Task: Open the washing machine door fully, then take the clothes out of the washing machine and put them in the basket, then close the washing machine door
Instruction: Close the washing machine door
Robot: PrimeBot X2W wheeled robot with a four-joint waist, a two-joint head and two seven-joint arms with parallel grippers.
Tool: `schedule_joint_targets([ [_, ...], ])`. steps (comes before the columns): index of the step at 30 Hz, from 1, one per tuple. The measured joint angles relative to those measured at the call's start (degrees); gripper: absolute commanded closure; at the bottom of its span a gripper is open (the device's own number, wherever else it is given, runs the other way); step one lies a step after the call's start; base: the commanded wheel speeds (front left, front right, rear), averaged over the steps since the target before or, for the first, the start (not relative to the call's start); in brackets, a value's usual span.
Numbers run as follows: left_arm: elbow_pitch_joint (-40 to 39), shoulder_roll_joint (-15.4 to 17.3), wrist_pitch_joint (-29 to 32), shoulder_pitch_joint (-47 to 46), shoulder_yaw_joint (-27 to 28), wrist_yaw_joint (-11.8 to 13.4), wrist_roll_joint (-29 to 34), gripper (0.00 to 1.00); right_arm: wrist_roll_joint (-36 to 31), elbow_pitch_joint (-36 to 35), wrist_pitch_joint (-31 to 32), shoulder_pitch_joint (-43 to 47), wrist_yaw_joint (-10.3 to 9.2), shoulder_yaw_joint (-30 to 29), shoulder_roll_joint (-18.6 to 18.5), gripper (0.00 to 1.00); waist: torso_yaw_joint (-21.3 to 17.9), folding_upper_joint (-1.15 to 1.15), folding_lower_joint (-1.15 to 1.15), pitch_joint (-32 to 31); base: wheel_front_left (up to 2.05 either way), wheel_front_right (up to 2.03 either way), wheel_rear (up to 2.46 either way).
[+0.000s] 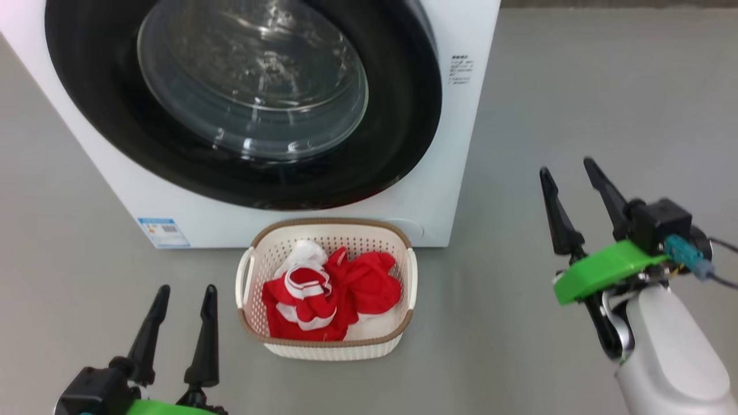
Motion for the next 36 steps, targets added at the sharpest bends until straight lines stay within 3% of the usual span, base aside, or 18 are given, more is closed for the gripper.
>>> schedule_joint_targets([
  [8,-0.2,0.37,0.0,3.26,2.01,0.01,0.07,0.0,1.03,-5.44,0.0,10.42,0.0,-2.82,1.15,0.0,-1.77,0.0,0.0,-4.17,0.0,0.0,0.0],
  [14,-0.75,0.37,0.0,5.68,3.71,0.0,0.09,0.0,1.19,-7.33,0.0,15.63,0.0,-1.57,1.33,0.0,-3.33,0.0,0.0,-6.18,0.0,0.0,0.0],
  [36,-2.27,0.88,0.0,10.34,5.9,0.0,0.86,0.0,0.91,-11.68,0.0,23.03,-0.13,-0.92,1.63,0.0,-6.33,0.0,0.0,-9.06,0.0,0.0,0.0],
])
